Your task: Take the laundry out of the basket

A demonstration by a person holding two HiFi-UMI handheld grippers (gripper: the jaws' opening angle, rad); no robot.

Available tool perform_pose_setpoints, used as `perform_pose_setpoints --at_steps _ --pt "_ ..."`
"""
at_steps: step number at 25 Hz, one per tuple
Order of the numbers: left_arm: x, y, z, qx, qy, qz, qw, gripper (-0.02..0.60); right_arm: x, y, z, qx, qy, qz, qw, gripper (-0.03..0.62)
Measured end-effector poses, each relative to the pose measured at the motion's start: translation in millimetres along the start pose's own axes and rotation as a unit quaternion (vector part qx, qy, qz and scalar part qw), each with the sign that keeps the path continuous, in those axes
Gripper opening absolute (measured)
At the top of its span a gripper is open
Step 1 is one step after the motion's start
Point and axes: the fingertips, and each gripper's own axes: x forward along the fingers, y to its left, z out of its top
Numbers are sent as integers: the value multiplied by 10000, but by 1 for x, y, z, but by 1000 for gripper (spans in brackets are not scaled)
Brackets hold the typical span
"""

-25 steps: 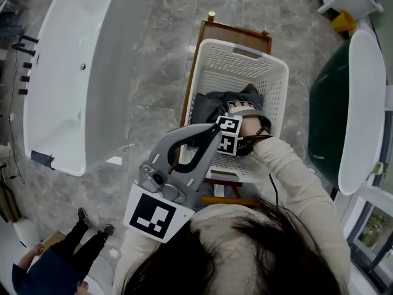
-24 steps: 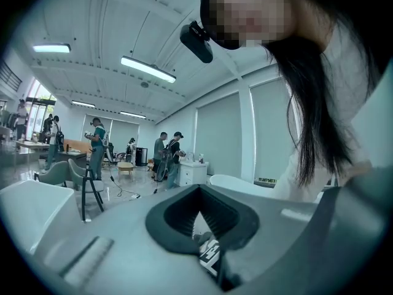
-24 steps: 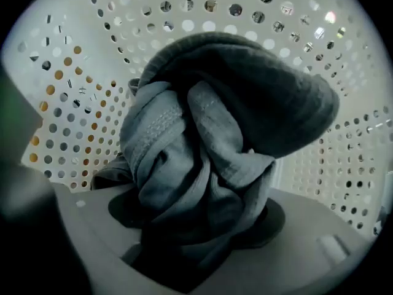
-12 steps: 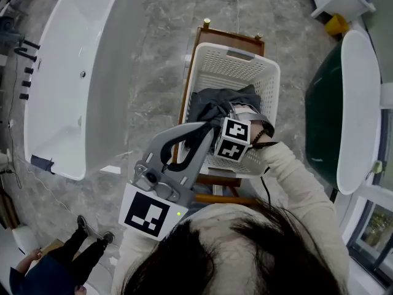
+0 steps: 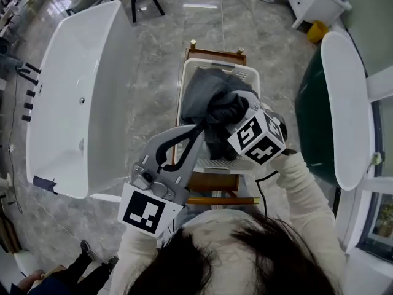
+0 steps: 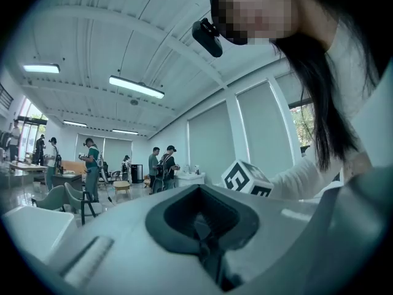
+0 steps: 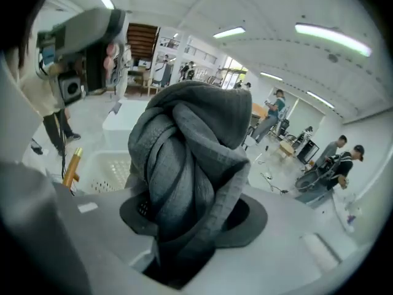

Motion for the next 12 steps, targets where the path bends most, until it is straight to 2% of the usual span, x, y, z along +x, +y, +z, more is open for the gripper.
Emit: perform_pose_setpoints --at_steps 3,6,12 --pt "-5 -9 11 101 -95 -193 9997 0 -39 -6 13 586 -546 -361 9961 221" --pt "-7 -25 25 279 -203 -335 9988 0 -80 -4 22 1127 -1158 -586 9851 221" --pt "-8 -77 52 622 -389 -454 9963 0 -163 1 19 1648 -2127 -888 9590 221"
